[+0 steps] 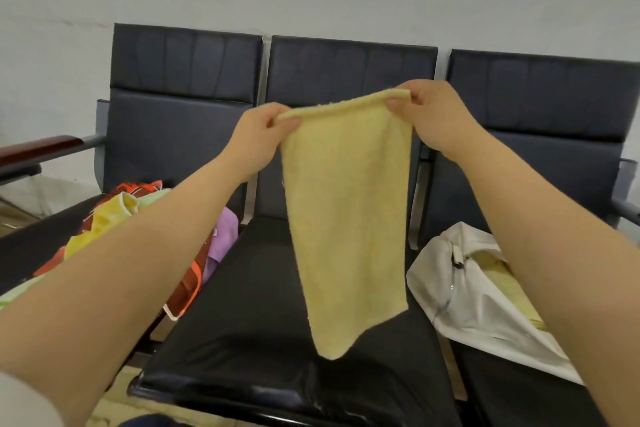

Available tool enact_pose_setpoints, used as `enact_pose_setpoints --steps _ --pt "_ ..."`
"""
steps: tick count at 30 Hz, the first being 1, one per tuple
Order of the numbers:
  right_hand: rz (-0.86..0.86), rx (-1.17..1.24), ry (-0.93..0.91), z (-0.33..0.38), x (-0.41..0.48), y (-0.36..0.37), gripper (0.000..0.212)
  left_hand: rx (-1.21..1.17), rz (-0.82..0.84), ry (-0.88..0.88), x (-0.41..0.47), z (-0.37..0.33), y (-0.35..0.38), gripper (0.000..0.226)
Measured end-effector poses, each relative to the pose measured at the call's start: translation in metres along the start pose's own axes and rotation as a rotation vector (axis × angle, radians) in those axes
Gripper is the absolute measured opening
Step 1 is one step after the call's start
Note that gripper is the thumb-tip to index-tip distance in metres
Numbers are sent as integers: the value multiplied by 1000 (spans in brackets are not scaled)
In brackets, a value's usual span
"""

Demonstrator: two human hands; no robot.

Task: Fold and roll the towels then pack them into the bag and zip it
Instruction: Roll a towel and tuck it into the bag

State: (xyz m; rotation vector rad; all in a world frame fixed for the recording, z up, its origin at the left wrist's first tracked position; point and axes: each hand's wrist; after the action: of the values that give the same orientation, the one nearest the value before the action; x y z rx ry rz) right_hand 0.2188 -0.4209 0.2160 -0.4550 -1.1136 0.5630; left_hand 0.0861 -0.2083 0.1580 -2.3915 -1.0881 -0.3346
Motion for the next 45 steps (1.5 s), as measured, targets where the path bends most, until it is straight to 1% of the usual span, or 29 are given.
enact_pose_setpoints --steps 1,3,6,8,10,13,14,16,18,19,23,26,27,29,31,32,36,39,42,45 --pt "38 -99 -13 -1 -1 -2 28 -34 -14 -5 1 -6 -1 10" --pt "41 -187 -19 -4 -3 -4 35 27 -9 15 3 -16 -1 8" --pt "12 -125 2 -11 -5 -8 31 86 16 73 4 -22 0 14" --pt "-9 -32 39 -16 -9 -10 22 155 26 143 1 -22 -2 21" --pt "-7 66 72 -17 -14 -14 11 344 63 237 -3 -23 -3 21" --pt "18 136 91 -19 -17 -19 12 723 167 379 -9 -26 -4 20" --pt "24 142 92 -19 -17 -20 13 811 188 412 -9 -27 -4 22" --pt "36 165 89 -17 -18 -24 14 859 189 431 -10 -28 -7 23" --pt "51 212 83 -17 -20 -27 14 782 192 405 -10 -27 -10 25" --pt "62 231 82 -17 -20 -29 14 700 202 363 -9 -26 -12 24" --pt "46 283 122 -21 -18 -30 24 310 235 96 0 -28 -18 17" --pt "23 353 187 -25 -12 -26 22 104 231 -87 7 -30 -13 12" --pt "24 366 212 -27 -10 -23 20 82 230 -157 9 -31 -9 13" --pt "30 342 259 -32 -6 -14 16 186 213 -233 14 -27 0 14" --pt "28 242 311 -39 -1 -1 12 300 175 -259 19 -23 10 14" --pt "18 202 335 -43 2 7 10 311 152 -274 22 -20 15 15" --pt "-103 242 364 -59 11 35 6 187 25 -332 41 -10 34 13" --pt "-206 218 303 -66 16 44 20 78 -68 -298 53 -5 44 13" --pt "-245 224 270 -70 8 45 18 -12 -22 -257 52 6 45 10" --pt "-152 159 333 -80 -23 51 12 36 115 -253 33 34 45 5"
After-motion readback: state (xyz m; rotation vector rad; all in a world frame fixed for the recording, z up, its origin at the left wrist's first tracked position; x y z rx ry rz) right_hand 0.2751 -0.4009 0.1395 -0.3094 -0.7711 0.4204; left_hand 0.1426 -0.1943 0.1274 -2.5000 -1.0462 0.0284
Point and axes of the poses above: each hand's wrist, its own x-axis towards the middle knuckle, its own y-axis out of the palm, z = x × y, and after that the axes turned 15 degrees about -y, right-handed
